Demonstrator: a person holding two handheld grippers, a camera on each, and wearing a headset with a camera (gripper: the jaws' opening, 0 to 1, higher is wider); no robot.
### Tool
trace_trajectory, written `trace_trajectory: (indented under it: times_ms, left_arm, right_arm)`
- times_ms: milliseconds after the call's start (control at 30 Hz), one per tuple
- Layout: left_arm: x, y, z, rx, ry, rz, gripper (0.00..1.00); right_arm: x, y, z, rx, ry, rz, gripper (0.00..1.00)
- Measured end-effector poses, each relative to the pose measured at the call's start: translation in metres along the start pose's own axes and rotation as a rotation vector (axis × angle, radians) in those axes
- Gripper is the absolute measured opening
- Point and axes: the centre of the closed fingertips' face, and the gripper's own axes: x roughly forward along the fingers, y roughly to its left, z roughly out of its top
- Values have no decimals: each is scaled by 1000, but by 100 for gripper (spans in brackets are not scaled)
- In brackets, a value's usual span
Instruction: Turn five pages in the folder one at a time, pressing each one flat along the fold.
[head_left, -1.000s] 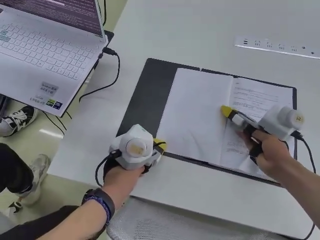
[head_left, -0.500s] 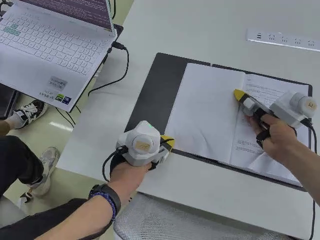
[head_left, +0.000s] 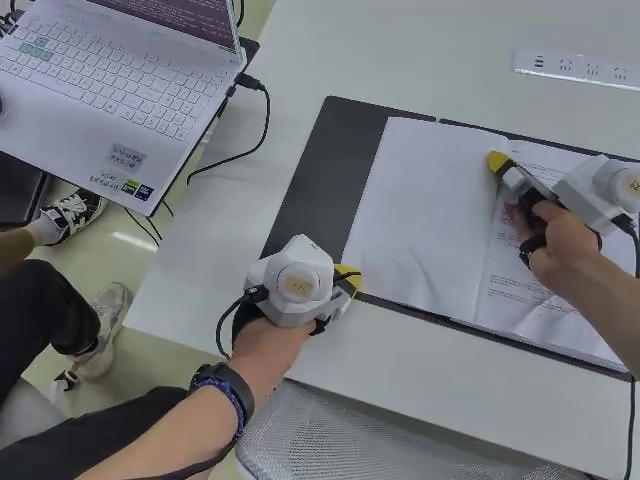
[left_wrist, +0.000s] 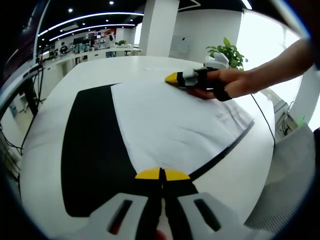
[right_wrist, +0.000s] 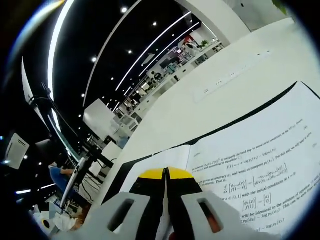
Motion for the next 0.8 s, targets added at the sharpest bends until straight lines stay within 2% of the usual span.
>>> trace_trajectory:
  times_ms: [167,233,433,533,667,800]
  left_arm:
    - [-1,0,0,-8,2,-4,0]
    - [-1,0,1,-19,4,-5,0]
    - [-2,-1,1,-20,-1,-7,0]
    - [-2,0,1,-22,-1,-7,0]
    - [-2,0,1,-24,-4,-7,0]
    - [-2,0,1,-27,-7,-9,0]
  right_arm:
    - [6,-2,7,4,-16,-20,0]
    - [12,-9,11,15,-18,-27,0]
    - [26,-13,22,8,-13,-48,0]
    - [33,-25,24,16,-5,-49,0]
    - [27,-19,18,-12,11,-35,0]
    - [13,-7,4,-36,38,2,0]
